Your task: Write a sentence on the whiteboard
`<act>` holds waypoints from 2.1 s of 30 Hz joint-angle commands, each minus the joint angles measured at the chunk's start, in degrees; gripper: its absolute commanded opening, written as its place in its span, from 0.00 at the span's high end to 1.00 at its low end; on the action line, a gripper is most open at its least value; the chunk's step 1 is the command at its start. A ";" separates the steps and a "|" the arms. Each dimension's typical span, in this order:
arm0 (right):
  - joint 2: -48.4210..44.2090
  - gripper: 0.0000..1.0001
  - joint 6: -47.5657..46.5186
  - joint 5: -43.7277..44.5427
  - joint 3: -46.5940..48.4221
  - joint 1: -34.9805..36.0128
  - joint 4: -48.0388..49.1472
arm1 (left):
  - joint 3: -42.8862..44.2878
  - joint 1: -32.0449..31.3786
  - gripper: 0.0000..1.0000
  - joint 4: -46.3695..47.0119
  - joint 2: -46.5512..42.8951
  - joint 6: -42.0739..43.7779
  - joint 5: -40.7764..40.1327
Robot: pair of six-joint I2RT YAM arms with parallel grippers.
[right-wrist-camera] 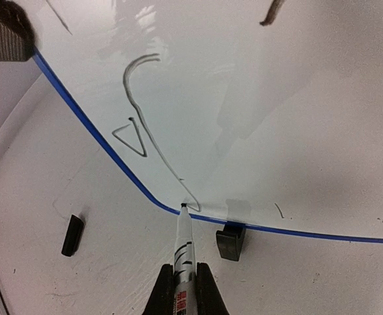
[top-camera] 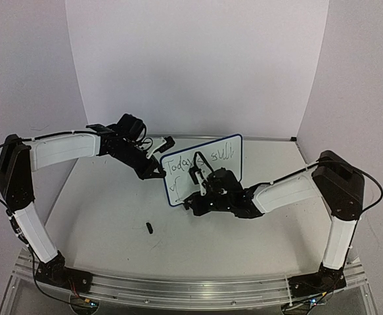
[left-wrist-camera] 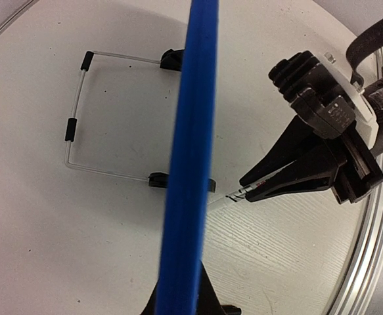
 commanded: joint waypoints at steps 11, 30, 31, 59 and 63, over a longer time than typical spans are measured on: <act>-7.31 1.00 0.91 -0.38 -5.04 -0.42 8.75 | -0.51 -0.19 1.00 -3.49 2.64 2.24 -5.05; -3.77 1.00 0.58 2.34 -1.04 -0.50 8.42 | -0.43 -0.21 1.00 -3.50 2.91 2.29 -5.07; -3.87 1.00 0.65 2.73 -1.14 -0.47 8.42 | -0.43 -0.20 1.00 -3.50 2.91 2.29 -5.07; -6.80 1.00 1.14 9.46 -3.74 -0.45 8.42 | -0.43 -0.20 1.00 -3.59 3.08 2.29 -5.07; -7.86 1.00 0.75 8.62 -4.20 -0.46 8.43 | -0.43 -0.21 1.00 -3.59 3.08 2.36 -5.15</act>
